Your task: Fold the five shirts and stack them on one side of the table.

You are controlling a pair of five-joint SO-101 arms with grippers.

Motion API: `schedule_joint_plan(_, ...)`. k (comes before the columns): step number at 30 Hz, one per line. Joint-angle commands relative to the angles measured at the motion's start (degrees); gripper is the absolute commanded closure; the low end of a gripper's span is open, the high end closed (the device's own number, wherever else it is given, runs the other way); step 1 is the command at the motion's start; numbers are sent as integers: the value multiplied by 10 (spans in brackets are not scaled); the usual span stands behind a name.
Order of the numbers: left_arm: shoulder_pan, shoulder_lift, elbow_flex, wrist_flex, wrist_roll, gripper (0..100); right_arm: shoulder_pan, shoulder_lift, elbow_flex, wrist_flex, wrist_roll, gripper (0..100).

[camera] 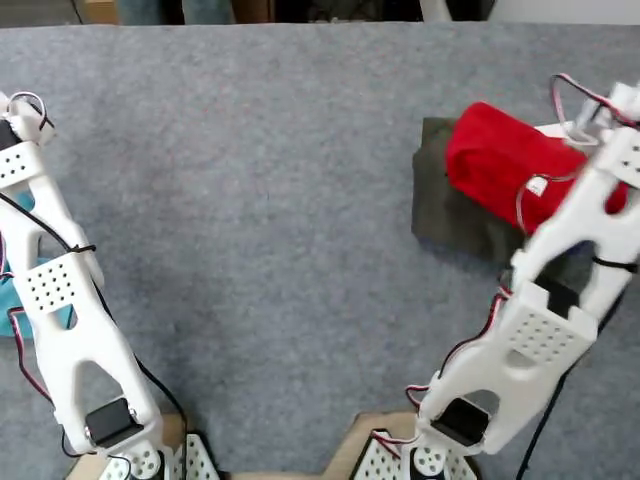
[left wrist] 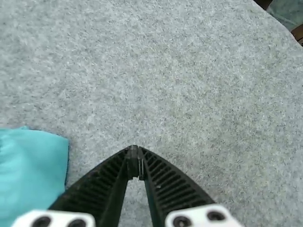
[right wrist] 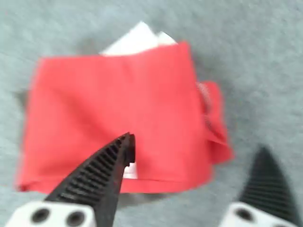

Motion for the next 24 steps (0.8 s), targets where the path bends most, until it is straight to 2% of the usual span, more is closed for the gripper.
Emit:
schedule_joint_plan(1, 5, -17, -31, 4, -5, 967, -68, 6, -7, 4, -42, 961)
schedule_joint_plan(3, 0, -18, -36, 4, -5, 967, -109, 21, 23, 3, -91, 921)
schedule_joint_plan(7, -19, -47, -75, 35, -6, 965, -140, 81, 87, -16, -151, 962)
schedule_joint_plan(11, -55, -176, -67, 123, -40, 925, -131, 153, 121, -17, -155, 962)
schedule_joint_plan(15, -106, -231, -67, 174, -89, 923, -127, 180, 80, -4, -151, 962)
schedule_joint_plan(24, -209, -273, -69, 257, -196, 920, -113, 61, -85, 5, -131, 959)
